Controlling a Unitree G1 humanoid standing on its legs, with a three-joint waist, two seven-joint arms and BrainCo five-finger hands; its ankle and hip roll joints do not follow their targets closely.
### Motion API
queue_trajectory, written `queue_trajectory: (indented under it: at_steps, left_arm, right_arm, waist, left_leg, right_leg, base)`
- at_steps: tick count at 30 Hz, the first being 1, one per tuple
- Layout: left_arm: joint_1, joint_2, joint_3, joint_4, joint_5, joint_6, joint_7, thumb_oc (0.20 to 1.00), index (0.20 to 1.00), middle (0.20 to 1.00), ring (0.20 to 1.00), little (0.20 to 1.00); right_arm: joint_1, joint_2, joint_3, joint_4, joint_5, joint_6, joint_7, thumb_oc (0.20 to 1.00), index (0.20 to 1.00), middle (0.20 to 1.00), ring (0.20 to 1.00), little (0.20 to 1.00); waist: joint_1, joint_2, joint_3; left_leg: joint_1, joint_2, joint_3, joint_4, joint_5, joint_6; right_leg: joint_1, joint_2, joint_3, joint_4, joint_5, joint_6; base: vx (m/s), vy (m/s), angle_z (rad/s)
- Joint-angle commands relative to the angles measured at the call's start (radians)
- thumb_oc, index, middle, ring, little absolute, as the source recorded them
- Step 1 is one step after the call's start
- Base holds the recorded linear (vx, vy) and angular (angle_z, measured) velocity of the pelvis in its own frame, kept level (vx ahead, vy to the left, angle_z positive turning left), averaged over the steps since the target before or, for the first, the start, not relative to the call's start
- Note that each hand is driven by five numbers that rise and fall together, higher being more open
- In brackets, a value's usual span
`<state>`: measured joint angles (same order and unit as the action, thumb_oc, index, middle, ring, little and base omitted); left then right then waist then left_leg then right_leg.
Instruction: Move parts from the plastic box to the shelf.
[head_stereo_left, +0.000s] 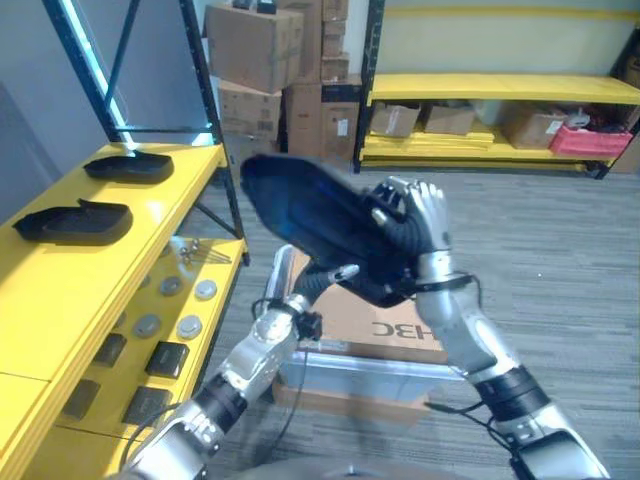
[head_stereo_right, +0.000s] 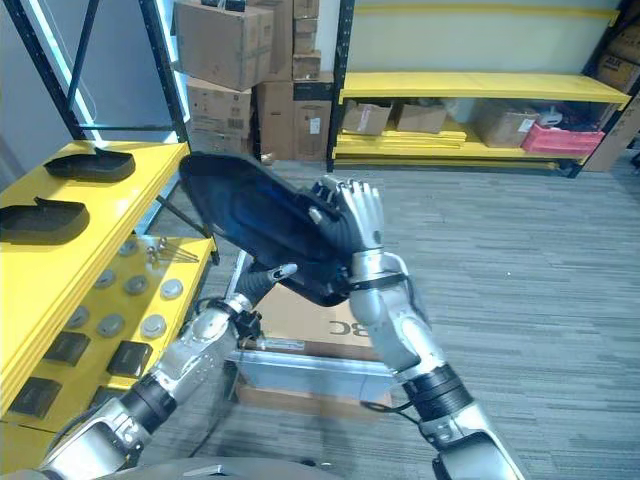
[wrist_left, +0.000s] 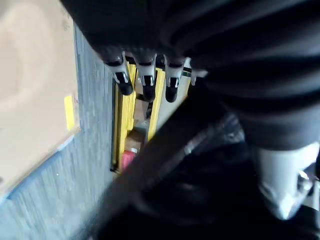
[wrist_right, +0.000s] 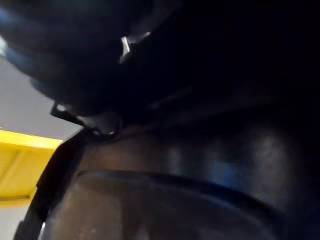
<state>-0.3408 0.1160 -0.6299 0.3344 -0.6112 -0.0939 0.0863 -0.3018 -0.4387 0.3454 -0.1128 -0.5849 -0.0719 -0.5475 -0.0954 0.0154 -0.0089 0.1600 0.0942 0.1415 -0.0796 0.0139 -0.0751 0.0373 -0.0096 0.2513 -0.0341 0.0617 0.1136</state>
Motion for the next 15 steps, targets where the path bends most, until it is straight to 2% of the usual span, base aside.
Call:
queue_trajectory:
  at_steps: [1,4,5,6,12,15]
  left_arm:
    - [-0.141,-0.058,-0.018,0.12,-0.044,-0.097,0.06,1.0,1.0,1.0,1.0,1.0]
    - [-0.154,-0.073,-0.003,0.136,-0.051,-0.121,0.09,1.0,1.0,1.0,1.0,1.0]
    - [-0.161,-0.079,0.008,0.141,-0.048,-0.141,0.11,0.46,0.46,0.46,0.46,0.46]
    - [-0.164,-0.085,0.016,0.144,-0.049,-0.153,0.123,0.2,0.2,0.2,0.2,0.2]
    - [-0.154,-0.068,0.053,0.138,0.011,-0.195,0.166,0.2,0.2,0.2,0.2,0.2]
    - [-0.134,-0.019,0.077,0.083,0.096,-0.211,0.189,0.2,0.2,0.2,0.2,0.2]
  right_arm:
    - [-0.109,0.022,0.019,-0.113,0.113,-0.097,0.007,0.2,0.2,0.2,0.2,0.2]
    - [-0.112,0.048,0.057,-0.116,0.144,-0.105,0.007,0.2,0.2,0.2,0.2,0.2]
    - [-0.115,0.056,0.079,-0.114,0.153,-0.109,0.004,0.2,0.2,0.2,0.2,0.2]
    - [-0.117,0.062,0.091,-0.11,0.161,-0.11,0.003,0.2,0.2,0.2,0.2,0.2]
    - [-0.093,0.067,0.12,-0.095,0.187,-0.123,-0.001,0.2,0.2,0.2,0.2,0.2]
    - [-0.04,0.046,0.083,-0.098,0.203,-0.136,-0.019,0.2,0.2,0.2,0.2,0.2]
  waist:
    - [0.028,-0.018,0.0]
    - [0.024,-0.019,0.004]
    - [0.023,-0.021,0.006]
    - [0.022,-0.022,0.007]
    - [0.016,-0.023,0.011]
    - [0.014,-0.018,0.01]
  left_leg:
    - [0.062,0.013,0.027,0.093,-0.198,0.015]
    - [0.058,0.012,0.029,0.095,-0.196,0.015]
    - [0.056,0.013,0.031,0.096,-0.195,0.015]
    - [0.055,0.013,0.032,0.096,-0.194,0.015]
    - [0.052,0.013,0.047,0.095,-0.192,0.012]
    - [0.052,0.014,0.054,0.094,-0.19,0.01]
  right_leg:
    - [-0.057,0.006,-0.019,0.199,-0.211,0.062]
    - [-0.063,0.005,-0.016,0.204,-0.211,0.061]
    - [-0.066,0.005,-0.015,0.204,-0.21,0.062]
    - [-0.069,0.005,-0.014,0.206,-0.21,0.062]
    - [-0.086,0.008,-0.005,0.216,-0.211,0.064]
    - [-0.093,0.01,-0.002,0.222,-0.213,0.064]
  base:
    - [-0.03,0.006,-0.1]
    - [-0.03,-0.003,-0.06]
    - [-0.03,-0.011,-0.03]
    - [0.0,0.0,0.0]
    - [-0.02,-0.013,-0.13]
    - [0.0,-0.033,-0.11]
